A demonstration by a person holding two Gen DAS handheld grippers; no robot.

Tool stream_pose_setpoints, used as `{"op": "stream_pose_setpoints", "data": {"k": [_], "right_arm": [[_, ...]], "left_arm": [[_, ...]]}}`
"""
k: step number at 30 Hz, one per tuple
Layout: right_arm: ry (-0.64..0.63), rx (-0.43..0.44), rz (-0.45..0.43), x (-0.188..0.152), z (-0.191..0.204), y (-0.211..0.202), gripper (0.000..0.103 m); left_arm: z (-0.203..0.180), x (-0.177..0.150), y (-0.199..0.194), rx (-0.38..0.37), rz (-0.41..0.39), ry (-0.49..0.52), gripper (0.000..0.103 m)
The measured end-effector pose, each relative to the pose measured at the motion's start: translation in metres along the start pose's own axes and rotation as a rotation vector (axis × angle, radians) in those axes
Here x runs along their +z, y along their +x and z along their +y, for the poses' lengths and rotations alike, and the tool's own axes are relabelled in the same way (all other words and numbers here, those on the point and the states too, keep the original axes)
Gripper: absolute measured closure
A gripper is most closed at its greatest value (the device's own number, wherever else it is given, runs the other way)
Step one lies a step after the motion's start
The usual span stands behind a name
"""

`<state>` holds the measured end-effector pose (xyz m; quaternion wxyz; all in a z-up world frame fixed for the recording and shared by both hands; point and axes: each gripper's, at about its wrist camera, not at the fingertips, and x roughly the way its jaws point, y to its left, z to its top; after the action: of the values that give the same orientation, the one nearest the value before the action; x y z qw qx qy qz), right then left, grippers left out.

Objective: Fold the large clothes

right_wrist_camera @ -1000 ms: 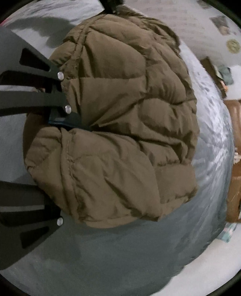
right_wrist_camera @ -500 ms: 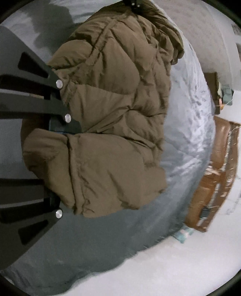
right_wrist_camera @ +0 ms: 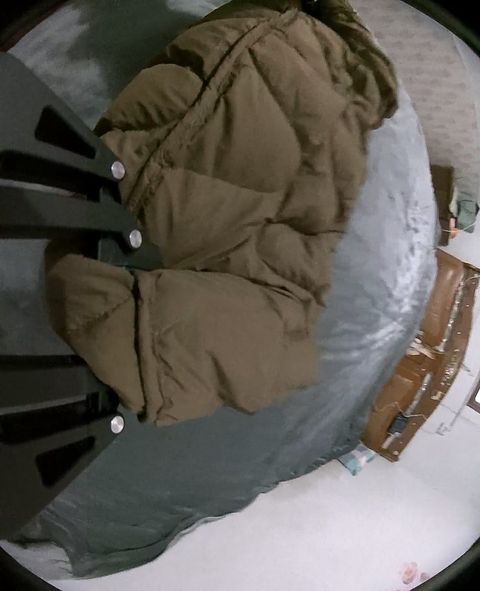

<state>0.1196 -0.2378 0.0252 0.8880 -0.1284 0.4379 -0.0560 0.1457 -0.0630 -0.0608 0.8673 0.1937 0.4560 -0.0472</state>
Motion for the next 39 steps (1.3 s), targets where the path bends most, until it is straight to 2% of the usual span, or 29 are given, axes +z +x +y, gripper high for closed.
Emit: {"op": "stream_pose_setpoints", "data": {"k": [4,8,11,16,18,26,27,29,30,31,36,39], "right_arm": [[0.02,0.002,0.016,-0.005,0.003,0.007,0.08],[0.05,0.019,0.018,-0.008,0.001,0.007,0.078],[0.063,0.018,0.019,-0.01,-0.001,0.008,0.077],[0.072,0.021,0.021,-0.014,0.001,0.009,0.076],[0.072,0.021,0.021,-0.012,0.0,0.01,0.076],[0.088,0.031,0.036,-0.016,0.0,0.015,0.072],[0.089,0.032,0.041,-0.017,-0.001,0.015,0.07],[0.099,0.033,0.054,-0.017,-0.003,0.018,0.065],[0.11,0.039,0.062,-0.018,-0.004,0.019,0.062],[0.124,0.047,0.068,-0.018,-0.007,0.019,0.059],[0.264,0.128,0.099,-0.025,-0.026,0.021,0.051],[0.332,0.168,0.116,-0.03,-0.036,0.021,0.046]], "left_arm": [[0.006,-0.012,0.001,-0.045,0.01,-0.063,0.076],[0.027,-0.023,0.003,-0.085,0.018,-0.1,0.073],[0.037,-0.025,0.01,-0.082,0.024,-0.108,0.071],[0.029,-0.036,-0.005,-0.088,0.031,-0.124,0.07],[0.065,-0.034,0.0,-0.092,0.033,-0.129,0.069],[0.069,-0.03,0.008,-0.087,0.034,-0.124,0.067],[0.068,-0.029,0.011,-0.082,0.037,-0.125,0.062],[0.072,-0.03,0.008,-0.05,0.044,-0.13,0.043],[0.074,-0.029,0.006,-0.004,0.032,-0.129,0.023],[0.076,-0.029,0.004,0.017,0.014,-0.126,0.019],[0.084,-0.027,0.002,0.024,0.003,-0.124,0.02],[0.089,-0.027,0.005,0.026,0.013,-0.133,0.025]]}}
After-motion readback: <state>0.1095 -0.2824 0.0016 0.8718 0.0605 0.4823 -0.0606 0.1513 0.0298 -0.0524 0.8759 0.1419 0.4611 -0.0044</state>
